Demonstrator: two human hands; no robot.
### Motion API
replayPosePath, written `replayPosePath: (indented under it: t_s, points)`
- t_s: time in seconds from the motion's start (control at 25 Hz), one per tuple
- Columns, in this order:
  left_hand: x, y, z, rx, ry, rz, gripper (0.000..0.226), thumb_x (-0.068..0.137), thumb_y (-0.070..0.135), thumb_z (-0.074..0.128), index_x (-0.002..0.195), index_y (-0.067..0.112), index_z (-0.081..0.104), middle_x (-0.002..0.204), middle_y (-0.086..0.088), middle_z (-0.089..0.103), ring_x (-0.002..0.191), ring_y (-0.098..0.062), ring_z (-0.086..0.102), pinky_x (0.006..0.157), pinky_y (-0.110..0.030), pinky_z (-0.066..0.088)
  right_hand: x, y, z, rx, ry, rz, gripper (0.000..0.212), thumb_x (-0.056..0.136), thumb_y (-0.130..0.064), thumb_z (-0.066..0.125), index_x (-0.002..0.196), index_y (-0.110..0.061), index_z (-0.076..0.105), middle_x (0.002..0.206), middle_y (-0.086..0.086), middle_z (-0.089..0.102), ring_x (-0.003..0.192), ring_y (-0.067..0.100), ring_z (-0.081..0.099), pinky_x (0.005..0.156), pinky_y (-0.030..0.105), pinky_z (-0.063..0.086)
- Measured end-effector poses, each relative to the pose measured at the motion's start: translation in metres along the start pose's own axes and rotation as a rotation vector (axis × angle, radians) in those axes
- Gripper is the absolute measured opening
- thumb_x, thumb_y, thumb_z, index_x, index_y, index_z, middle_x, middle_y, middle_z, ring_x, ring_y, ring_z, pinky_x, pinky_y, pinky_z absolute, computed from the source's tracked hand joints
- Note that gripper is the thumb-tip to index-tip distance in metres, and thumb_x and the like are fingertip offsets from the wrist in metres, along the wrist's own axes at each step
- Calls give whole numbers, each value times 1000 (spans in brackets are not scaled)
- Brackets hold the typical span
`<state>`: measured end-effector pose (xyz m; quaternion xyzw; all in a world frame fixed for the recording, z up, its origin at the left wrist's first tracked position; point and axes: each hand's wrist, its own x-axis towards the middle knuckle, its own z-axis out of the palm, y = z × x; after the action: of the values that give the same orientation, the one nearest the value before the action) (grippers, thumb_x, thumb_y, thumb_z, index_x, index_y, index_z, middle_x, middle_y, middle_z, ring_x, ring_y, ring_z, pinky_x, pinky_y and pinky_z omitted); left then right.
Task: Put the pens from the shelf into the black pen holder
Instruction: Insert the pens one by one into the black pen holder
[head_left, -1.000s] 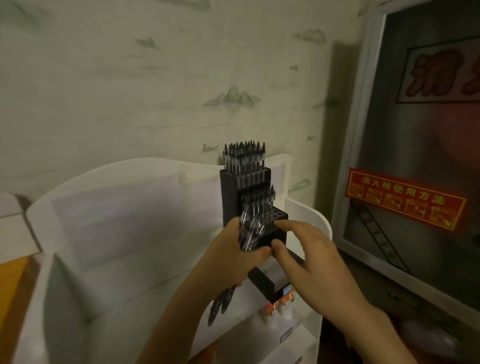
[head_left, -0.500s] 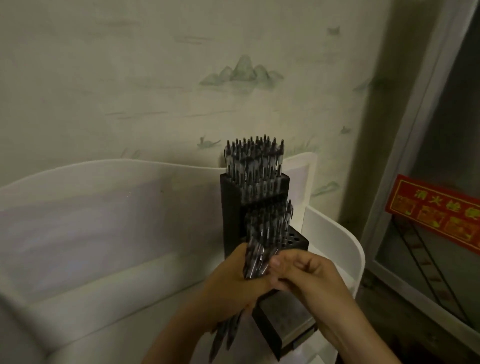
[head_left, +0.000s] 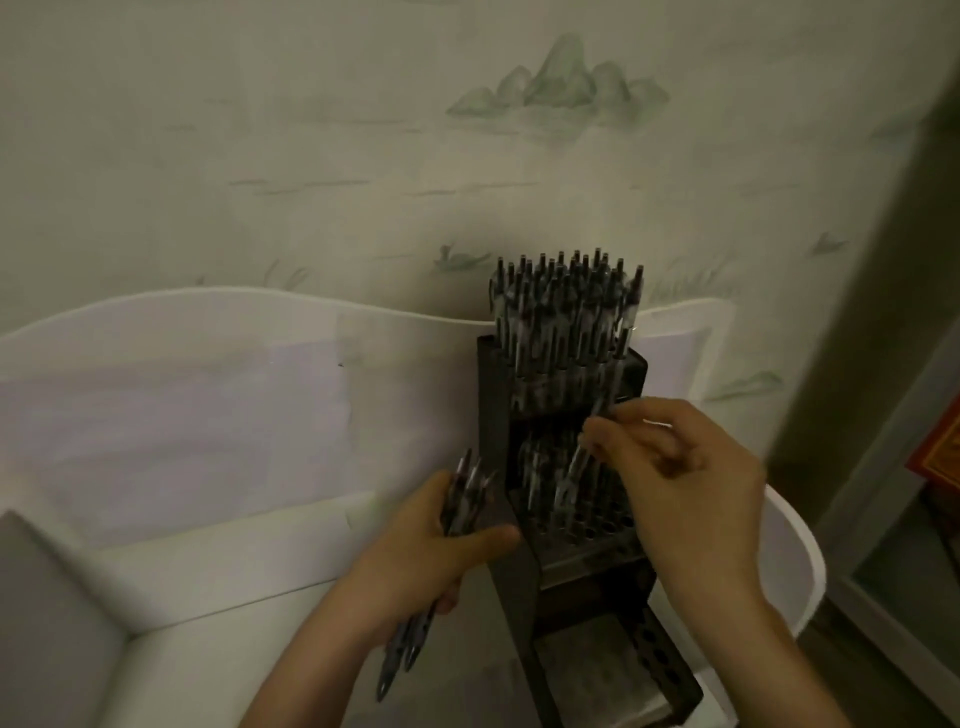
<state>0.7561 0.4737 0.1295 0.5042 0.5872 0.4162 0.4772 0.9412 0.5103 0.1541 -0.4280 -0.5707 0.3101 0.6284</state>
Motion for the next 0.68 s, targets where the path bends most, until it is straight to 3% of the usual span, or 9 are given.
replayPosePath:
  t_s: [0.08, 0.28, 0.44, 0.56, 0.68]
  points:
    - [2, -1, 1, -31, 13, -16, 31, 83, 20, 75, 105, 17, 54, 59, 5, 46, 41, -13, 40, 39, -24, 35, -1, 13, 6, -63, -56, 15, 15, 77, -24, 77, 90, -24, 70, 79, -11, 74, 79, 3, 70, 76, 17, 55]
    - [4, -10, 2, -101, 63, -100, 19, 90, 17, 64, 107, 18, 54, 53, 3, 45, 44, -12, 41, 42, -23, 36, -1, 38, 12, -186, -95, -32, 15, 78, -28, 76, 91, -24, 70, 81, -18, 71, 78, -3, 68, 75, 12, 53]
    - [-1, -11, -1, -214, 27, -193, 20, 88, 4, 51, 106, 12, 53, 71, -10, 46, 49, -15, 43, 46, -26, 38, -6, 56, 18, -291, -208, -65, 13, 78, -32, 74, 86, -26, 66, 75, -19, 67, 78, -7, 64, 67, 1, 46]
    - [-6, -8, -3, -275, -6, -179, 25, 87, -1, 47, 108, 12, 53, 86, -14, 48, 52, -19, 48, 48, -28, 42, -6, 63, 17, -362, -254, -62, 15, 76, -38, 71, 85, -26, 66, 71, -22, 62, 73, -7, 63, 64, -2, 42]
    - [-11, -8, -4, -215, -55, -106, 31, 93, 0, 46, 118, 19, 49, 89, -17, 52, 61, -25, 54, 55, -35, 49, -6, 60, 13, -468, -247, -128, 22, 76, -39, 73, 93, -27, 67, 75, -19, 59, 70, -5, 58, 62, 3, 40]
